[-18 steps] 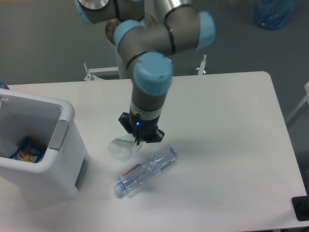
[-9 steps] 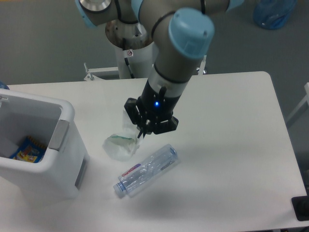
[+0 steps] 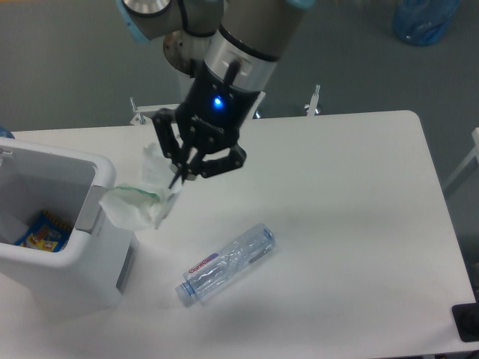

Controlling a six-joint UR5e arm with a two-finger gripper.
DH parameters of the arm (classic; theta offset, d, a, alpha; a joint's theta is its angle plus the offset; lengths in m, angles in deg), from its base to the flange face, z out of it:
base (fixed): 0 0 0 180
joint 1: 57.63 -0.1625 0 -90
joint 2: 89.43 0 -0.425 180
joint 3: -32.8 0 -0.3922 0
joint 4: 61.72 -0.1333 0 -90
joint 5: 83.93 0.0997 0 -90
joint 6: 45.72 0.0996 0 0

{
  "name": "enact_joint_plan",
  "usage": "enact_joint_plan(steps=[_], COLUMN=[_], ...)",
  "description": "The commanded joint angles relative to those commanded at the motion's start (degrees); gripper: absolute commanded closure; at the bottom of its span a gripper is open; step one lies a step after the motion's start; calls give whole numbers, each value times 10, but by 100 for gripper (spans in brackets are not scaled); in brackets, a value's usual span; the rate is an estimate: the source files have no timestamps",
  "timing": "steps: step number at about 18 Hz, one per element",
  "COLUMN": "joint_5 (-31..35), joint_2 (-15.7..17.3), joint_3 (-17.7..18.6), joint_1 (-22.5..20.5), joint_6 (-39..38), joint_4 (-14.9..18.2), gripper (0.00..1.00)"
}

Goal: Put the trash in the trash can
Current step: 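Carry the tissue over the white bin and release it inside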

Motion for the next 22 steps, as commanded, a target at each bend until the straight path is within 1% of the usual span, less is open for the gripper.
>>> enact_joint_plan(steps=[3, 4, 6, 8, 9, 11, 12, 13, 14, 15, 16, 17, 18, 21, 22], joint_5=[1, -9, -26, -26, -26, -24, -24, -24, -25, -24, -24, -24, -24, -19, -19], joint_2=[-1, -4, -7, -6, -6, -3, -3, -3, -3, -2, -1, -1, -1, -8, -13], joint_3=[0, 0, 10, 31, 45, 75, 82, 83, 84, 83, 83, 82, 82, 82, 81], joint_1=[27, 42, 58, 82, 97, 113, 118, 120, 120, 120, 120, 120, 120, 117, 113], joint_6=[-27, -40, -85, -124, -131, -133, -135, -134, -132, -129, -128, -128, -127, -128, -128], joint_4=[-2, -10, -46, -98, -125, -178, -196, -202, -204, -206, -207, -210, -221, -280, -291], gripper=[100, 100, 100, 100, 99, 72, 64, 50, 20, 7, 2, 0, 0, 0, 0])
